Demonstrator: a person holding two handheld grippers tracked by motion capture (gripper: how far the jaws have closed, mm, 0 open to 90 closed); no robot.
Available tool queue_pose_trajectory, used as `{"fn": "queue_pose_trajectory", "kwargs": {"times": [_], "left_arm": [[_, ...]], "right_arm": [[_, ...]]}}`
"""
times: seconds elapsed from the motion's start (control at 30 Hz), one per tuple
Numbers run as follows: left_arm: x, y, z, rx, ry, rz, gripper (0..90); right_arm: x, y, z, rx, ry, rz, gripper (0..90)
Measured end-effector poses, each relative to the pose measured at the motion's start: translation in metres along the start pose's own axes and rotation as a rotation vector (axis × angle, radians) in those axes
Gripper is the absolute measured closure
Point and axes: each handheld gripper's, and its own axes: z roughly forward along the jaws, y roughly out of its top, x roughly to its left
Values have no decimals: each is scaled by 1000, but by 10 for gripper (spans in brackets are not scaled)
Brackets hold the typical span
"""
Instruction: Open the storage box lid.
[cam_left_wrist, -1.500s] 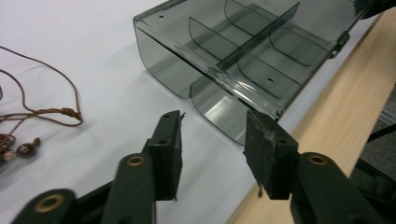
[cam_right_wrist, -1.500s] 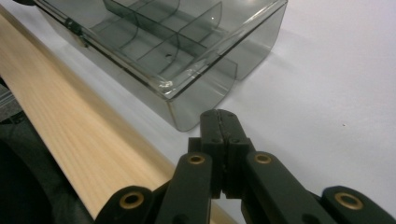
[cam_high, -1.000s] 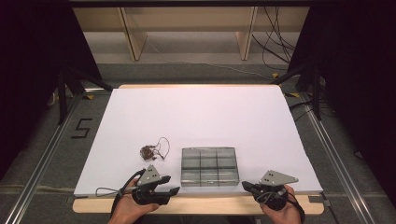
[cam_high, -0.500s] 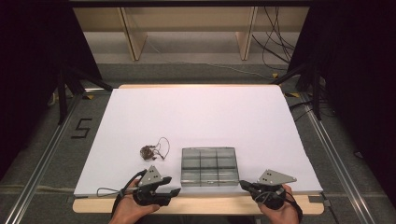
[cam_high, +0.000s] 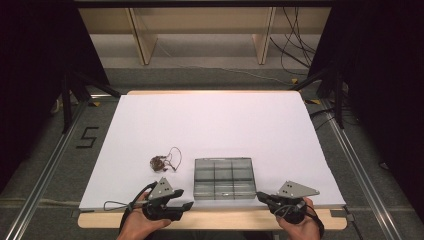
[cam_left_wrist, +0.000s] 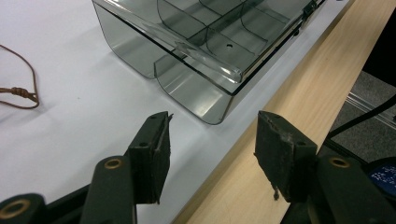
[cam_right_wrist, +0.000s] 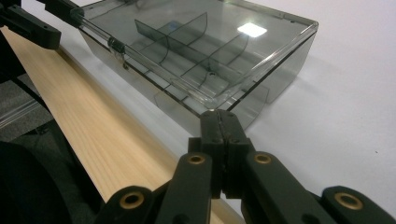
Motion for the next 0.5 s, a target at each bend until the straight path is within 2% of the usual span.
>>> {"fn": "queue_pose_trajectory", "kwargs": {"times": [0.1, 0.17, 0.2, 0.23, 0.3, 0.33, 0.37, 0.43, 0.47, 0.5], "left_arm": [[-1, 0, 0, -13, 13, 1, 442], [2, 1, -1, -4, 17, 44, 433], [2, 2, -1, -10, 13, 36, 433], [1, 2, -1, -15, 20, 22, 429], [3, 3, -2, -19, 17, 40, 422], [1, 3, 0, -30, 26, 9, 419], [1, 3, 0, -39, 24, 3, 416], [3, 5, -2, -33, 23, 35, 409], [3, 5, -2, -33, 23, 35, 408], [3, 5, -1, -38, 32, 33, 408]], "right_arm": [[3, 1, -1, -7, -22, 29, 900], [2, 2, -1, -18, -15, 12, 900], [2, 2, -1, -18, -15, 12, 900], [5, 3, -2, -11, -21, 48, 900], [3, 4, -2, -19, -19, 30, 900], [2, 4, -3, -21, -23, 24, 900], [5, 5, -3, -25, -22, 50, 900], [2, 7, -3, -46, -23, 12, 900], [2, 7, -3, -46, -23, 12, 900], [3, 8, -2, -43, -9, 33, 900]]}}
